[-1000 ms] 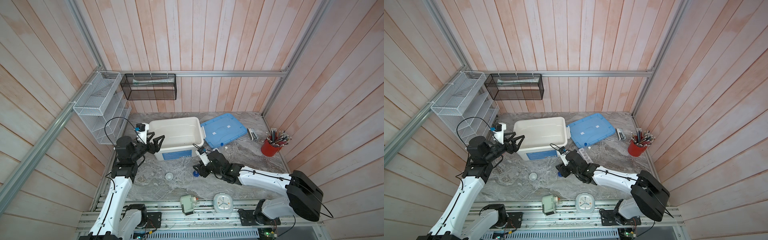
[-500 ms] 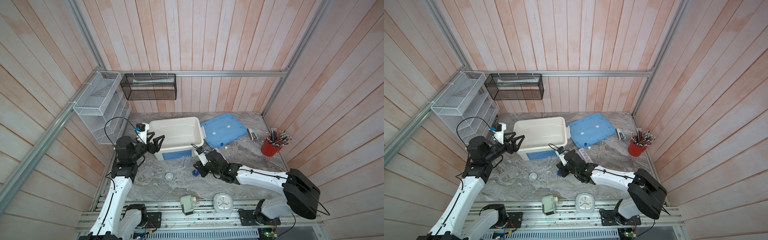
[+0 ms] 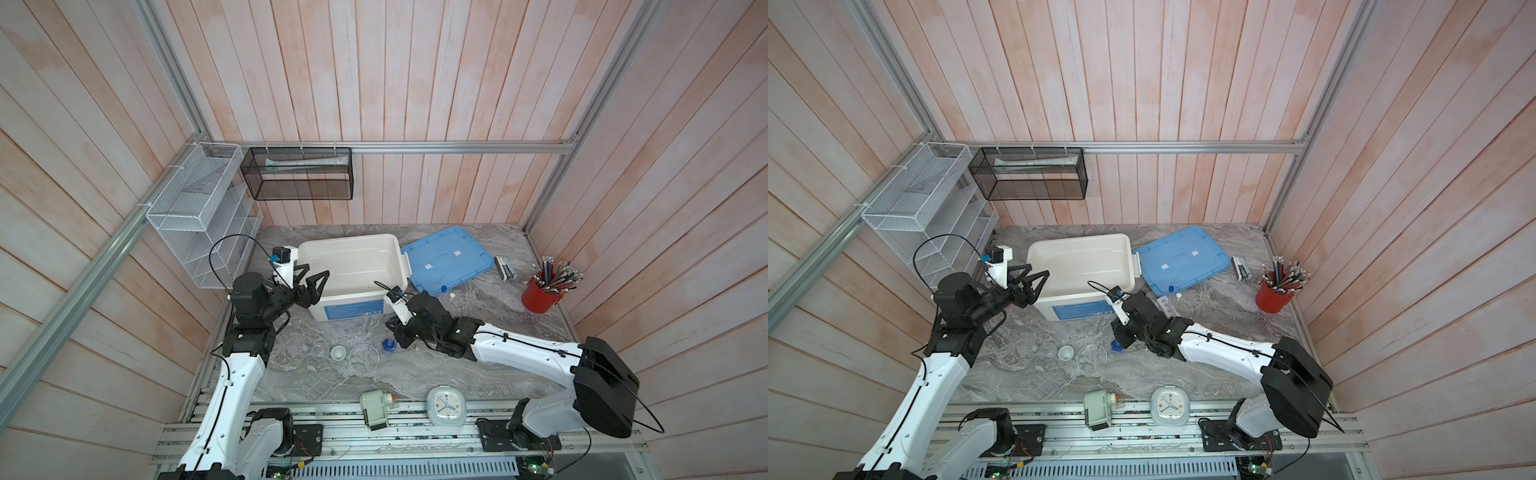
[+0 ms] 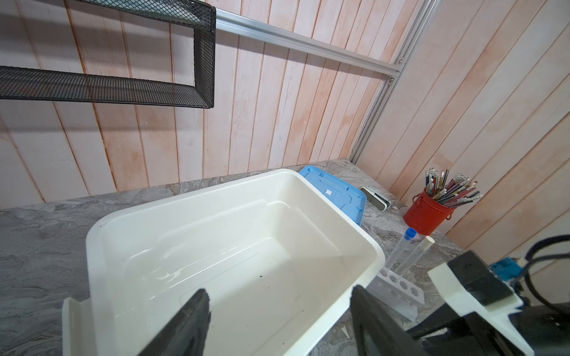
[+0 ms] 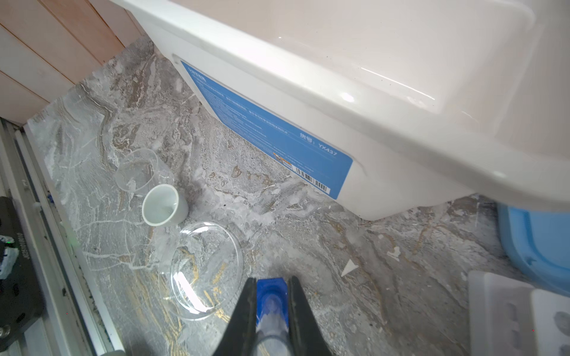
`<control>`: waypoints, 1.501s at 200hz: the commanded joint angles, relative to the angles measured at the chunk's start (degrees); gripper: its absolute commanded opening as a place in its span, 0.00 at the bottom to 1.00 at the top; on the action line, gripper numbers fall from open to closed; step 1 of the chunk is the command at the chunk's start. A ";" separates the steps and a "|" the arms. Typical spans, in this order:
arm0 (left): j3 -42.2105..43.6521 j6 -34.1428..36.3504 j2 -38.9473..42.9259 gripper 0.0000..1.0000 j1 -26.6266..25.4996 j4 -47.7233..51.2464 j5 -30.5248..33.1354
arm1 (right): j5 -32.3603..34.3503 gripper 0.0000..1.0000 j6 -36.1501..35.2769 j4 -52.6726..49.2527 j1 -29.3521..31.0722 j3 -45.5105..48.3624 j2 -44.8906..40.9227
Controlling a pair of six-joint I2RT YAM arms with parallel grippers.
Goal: Organize the chemistry lab equipment
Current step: 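Reach the right gripper down and grasp the blue-based glass tube, then lift the blue-based tube with the right gripper and carry it over the bin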
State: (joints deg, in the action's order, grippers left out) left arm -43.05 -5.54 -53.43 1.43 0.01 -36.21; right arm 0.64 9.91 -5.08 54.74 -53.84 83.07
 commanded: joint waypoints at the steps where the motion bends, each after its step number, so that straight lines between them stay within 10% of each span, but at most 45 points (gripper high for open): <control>1: 0.69 0.79 1.05 0.73 -0.20 -0.84 -0.62 | 2.43 0.08 -4.74 -9.70 0.37 -5.52 -1.15; 114: 0.07 0.79 1.66 0.73 -0.46 0.87 2.63 | -4.95 0.08 -15.91 -31.89 -8.74 -43.60 5.43; 228: 0.33 0.79 2.75 0.73 -0.47 0.96 3.11 | -1.03 0.07 -15.50 -36.34 -14.79 -84.75 47.10; 300: 0.33 2.20 2.54 0.73 -0.46 1.21 3.40 | 2.95 0.07 -10.76 -24.79 -15.01 -75.65 49.65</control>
State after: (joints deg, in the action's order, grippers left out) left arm -43.05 -5.39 -51.31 1.06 0.67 -33.76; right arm 1.30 -3.57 -35.18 39.90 -133.67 134.76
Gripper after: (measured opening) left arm 0.734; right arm 0.177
